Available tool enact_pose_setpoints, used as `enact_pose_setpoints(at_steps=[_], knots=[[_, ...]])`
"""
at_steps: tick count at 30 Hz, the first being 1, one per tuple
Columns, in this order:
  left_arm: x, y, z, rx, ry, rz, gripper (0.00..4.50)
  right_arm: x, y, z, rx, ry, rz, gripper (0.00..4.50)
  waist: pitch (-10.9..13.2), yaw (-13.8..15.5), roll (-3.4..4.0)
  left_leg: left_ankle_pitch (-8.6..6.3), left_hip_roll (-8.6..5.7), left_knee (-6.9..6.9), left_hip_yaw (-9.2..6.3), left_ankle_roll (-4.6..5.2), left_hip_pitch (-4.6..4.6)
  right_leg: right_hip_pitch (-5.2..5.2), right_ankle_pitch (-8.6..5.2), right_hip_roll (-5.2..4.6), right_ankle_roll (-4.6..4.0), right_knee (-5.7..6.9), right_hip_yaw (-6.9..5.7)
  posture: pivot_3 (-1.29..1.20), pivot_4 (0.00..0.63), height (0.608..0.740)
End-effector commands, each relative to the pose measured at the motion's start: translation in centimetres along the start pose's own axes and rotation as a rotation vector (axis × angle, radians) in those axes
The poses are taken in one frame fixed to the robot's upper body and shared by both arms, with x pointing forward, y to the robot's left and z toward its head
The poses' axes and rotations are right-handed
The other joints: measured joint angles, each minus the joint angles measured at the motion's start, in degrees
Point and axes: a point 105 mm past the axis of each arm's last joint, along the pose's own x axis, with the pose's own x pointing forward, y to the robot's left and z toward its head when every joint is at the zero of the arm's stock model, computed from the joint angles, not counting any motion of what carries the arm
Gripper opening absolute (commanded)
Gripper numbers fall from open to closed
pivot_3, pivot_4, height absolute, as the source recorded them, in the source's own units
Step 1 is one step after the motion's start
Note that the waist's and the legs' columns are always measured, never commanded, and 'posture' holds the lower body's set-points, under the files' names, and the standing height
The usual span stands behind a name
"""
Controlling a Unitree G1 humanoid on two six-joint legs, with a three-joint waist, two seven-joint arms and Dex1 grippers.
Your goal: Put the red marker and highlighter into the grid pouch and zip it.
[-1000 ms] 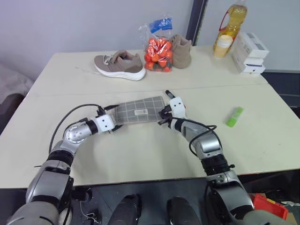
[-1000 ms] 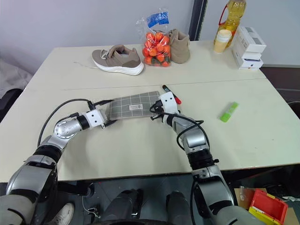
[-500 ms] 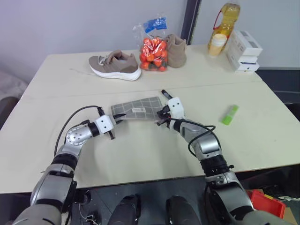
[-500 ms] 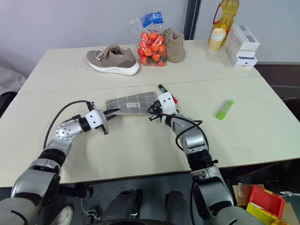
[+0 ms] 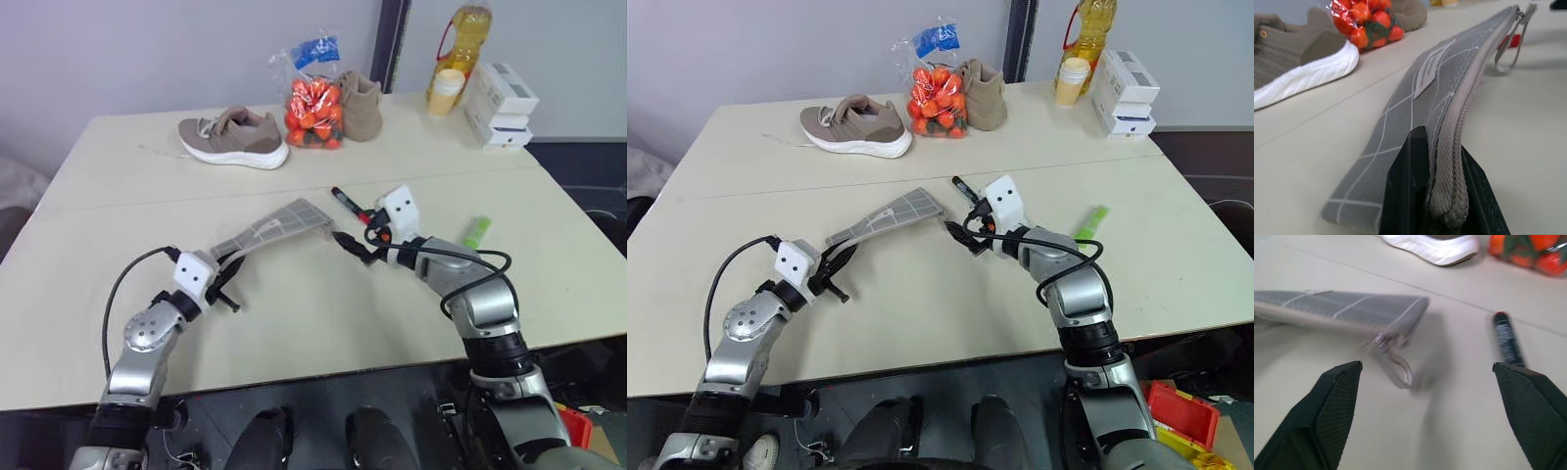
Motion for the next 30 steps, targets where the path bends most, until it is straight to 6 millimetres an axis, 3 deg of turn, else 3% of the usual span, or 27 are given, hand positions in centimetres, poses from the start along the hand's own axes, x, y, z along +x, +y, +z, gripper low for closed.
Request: enact_pose_setpoints(at_steps=[1,6,9,16,20,30], knots=[[0.2,-0.5,1.2,0.017,-0.028,0.0,0.0,0.2,1.0,1.9,0.02,-0.058,0.026,4.47,0.0,0.12,0.0,0.0,0.0,0.0,0.0,0.0,0.0,0.0,0.0,0.0,0.0,-0.01,0.0,0.0,0.15,0.74],[0.4,-1.0,1.4,0.009,-0.028,-0.012,0.0,0.6,1.0,1.6,0.045,-0.045,0.007,4.47,0.0,0.56,0.0,0.0,-0.01,-0.01,0.02,-0.01,0.0,0.0,0.0,-0.01,0.0,-0.05,0.0,0.0,0.15,0.74],[0.5,-1.4,1.3,0.011,-0.024,-0.028,0.0,0.7,1.0,1.7,0.05,-0.055,-0.003,3.69,0.0,0.97,0.0,0.0,-0.01,-0.01,0.03,-0.01,0.0,0.0,0.0,0.0,0.0,-0.06,0.0,0.0,0.15,0.74],[1.1,-1.4,1.7,0.007,-0.032,-0.036,0.0,0.9,0.9,2.1,0.066,-0.064,-0.014,0.03,0.0,1.37,0.0,0.0,-0.01,0.0,0.02,-0.01,0.0,0.01,0.0,-0.01,0.0,-0.07,0.0,0.0,0.15,0.74],[1.7,-1.5,2.4,0.006,-0.04,-0.039,0.0,1.0,2.3,2.3,0.047,-0.06,0.038,0.03,0.0,1.37,0.0,0.0,-0.01,-0.01,0.02,-0.01,0.0,0.01,0.0,-0.01,0.0,-0.07,-0.01,0.0,0.15,0.74],[3.1,-3.0,3.2,-0.021,-0.059,-0.061,0.0,2.7,9.4,2.6,-0.144,-0.023,0.267,0.03,0.0,1.27,0.0,0.01,0.0,-0.01,0.02,-0.02,0.0,0.0,0.0,0.01,0.0,-0.06,-0.02,0.0,0.15,0.74]])
